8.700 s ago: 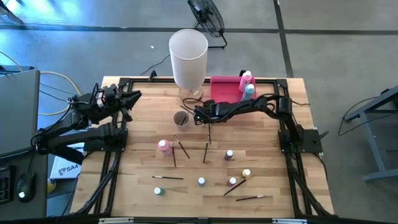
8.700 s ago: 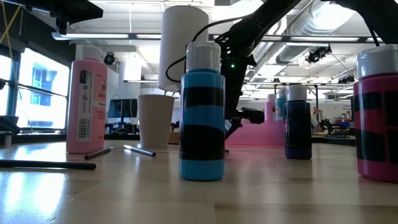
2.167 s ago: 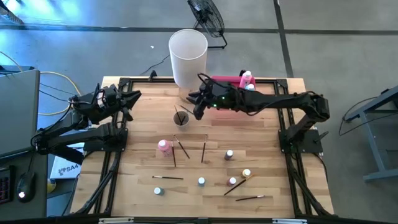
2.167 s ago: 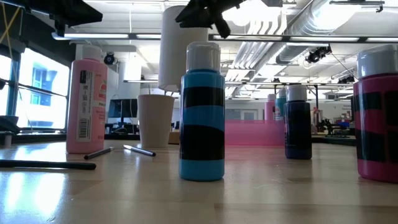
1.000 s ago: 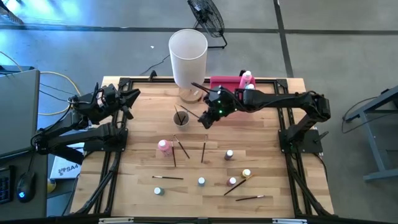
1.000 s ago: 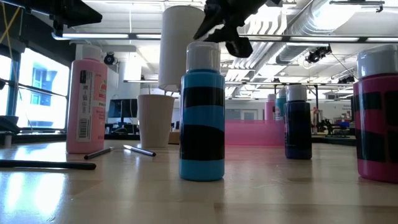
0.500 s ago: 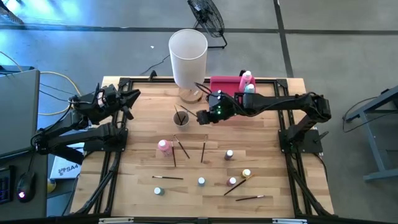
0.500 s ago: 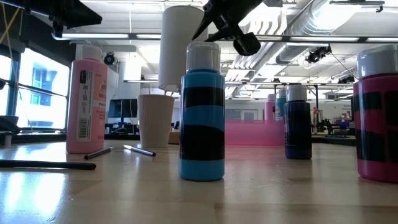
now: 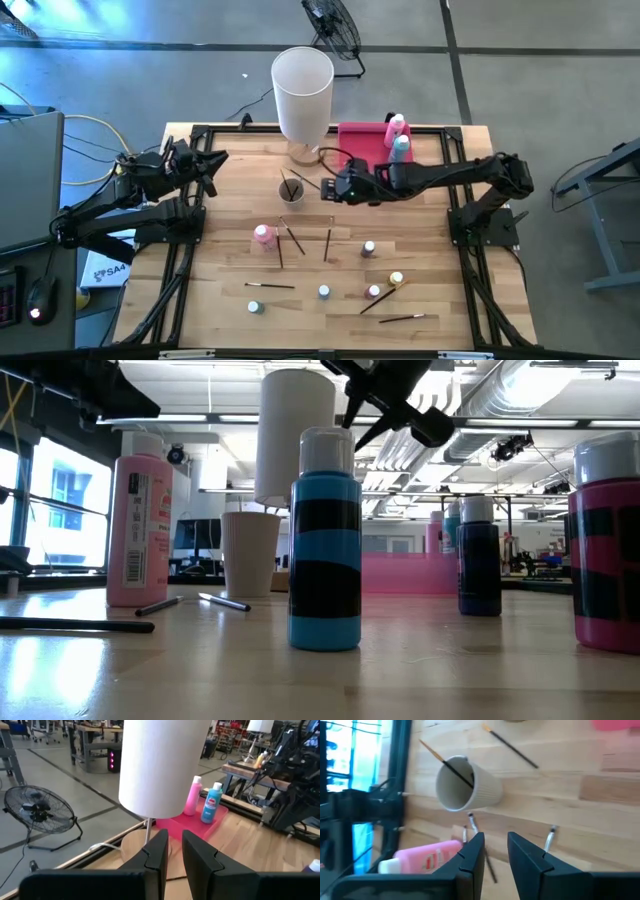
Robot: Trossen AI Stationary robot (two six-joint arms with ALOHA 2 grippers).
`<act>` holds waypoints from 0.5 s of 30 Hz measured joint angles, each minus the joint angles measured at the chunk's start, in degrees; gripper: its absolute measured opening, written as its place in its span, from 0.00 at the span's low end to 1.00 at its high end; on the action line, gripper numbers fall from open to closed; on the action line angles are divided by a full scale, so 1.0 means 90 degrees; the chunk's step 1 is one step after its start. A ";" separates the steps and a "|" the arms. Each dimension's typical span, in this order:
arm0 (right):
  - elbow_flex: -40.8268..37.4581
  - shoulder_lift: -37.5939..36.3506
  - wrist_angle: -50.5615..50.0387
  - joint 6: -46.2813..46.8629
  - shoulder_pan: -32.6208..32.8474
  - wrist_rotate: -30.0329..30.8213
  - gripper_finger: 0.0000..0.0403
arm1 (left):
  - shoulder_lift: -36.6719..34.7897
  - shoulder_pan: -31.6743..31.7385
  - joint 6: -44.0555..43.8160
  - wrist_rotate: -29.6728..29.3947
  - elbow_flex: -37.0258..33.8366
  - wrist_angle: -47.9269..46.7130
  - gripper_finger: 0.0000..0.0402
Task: Pick & Place Paint Supplies
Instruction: Put the silver eyeshadow brush into the white cup
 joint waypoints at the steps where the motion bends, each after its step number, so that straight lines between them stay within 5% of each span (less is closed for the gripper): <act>1: 0.0000 0.0000 -0.0046 0.0000 0.0029 0.0061 0.19 | 0.0000 0.0001 0.0001 0.0000 0.0000 -0.0001 0.13; 15: 0.0000 0.0002 0.0644 -0.1702 0.0147 -0.0417 0.19 | 0.0000 0.0000 0.0000 0.0051 0.0000 0.0006 0.13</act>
